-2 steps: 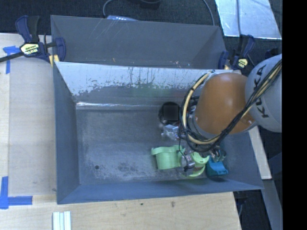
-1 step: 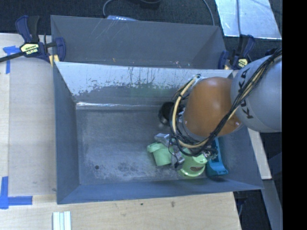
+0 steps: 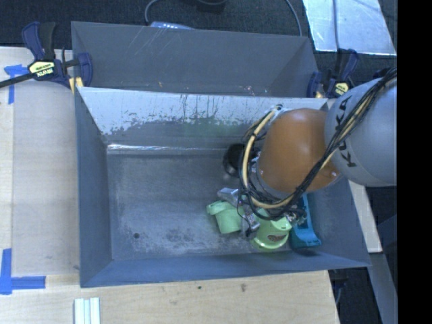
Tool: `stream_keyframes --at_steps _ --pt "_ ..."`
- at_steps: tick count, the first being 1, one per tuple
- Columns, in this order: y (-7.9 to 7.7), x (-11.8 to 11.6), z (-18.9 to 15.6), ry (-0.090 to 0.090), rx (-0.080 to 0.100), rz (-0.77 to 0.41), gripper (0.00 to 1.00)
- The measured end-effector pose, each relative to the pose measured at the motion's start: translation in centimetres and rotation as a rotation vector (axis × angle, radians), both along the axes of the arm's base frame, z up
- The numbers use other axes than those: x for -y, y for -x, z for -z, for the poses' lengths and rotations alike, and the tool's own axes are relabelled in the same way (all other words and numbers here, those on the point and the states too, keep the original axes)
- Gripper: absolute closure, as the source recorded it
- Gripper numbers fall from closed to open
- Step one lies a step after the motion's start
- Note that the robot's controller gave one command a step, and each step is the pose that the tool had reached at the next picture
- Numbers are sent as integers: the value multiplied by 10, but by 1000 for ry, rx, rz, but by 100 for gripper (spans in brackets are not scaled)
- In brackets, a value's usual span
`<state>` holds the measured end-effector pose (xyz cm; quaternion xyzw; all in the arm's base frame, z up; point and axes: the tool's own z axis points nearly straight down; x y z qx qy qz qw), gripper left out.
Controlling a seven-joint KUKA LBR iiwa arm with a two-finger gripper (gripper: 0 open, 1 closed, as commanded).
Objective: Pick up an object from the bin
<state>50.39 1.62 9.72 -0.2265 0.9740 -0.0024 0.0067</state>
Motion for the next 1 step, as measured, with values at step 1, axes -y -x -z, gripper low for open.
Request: stream_keyframes --at_steps 1 --pt "9 -7 -105 0 2 -26 100"
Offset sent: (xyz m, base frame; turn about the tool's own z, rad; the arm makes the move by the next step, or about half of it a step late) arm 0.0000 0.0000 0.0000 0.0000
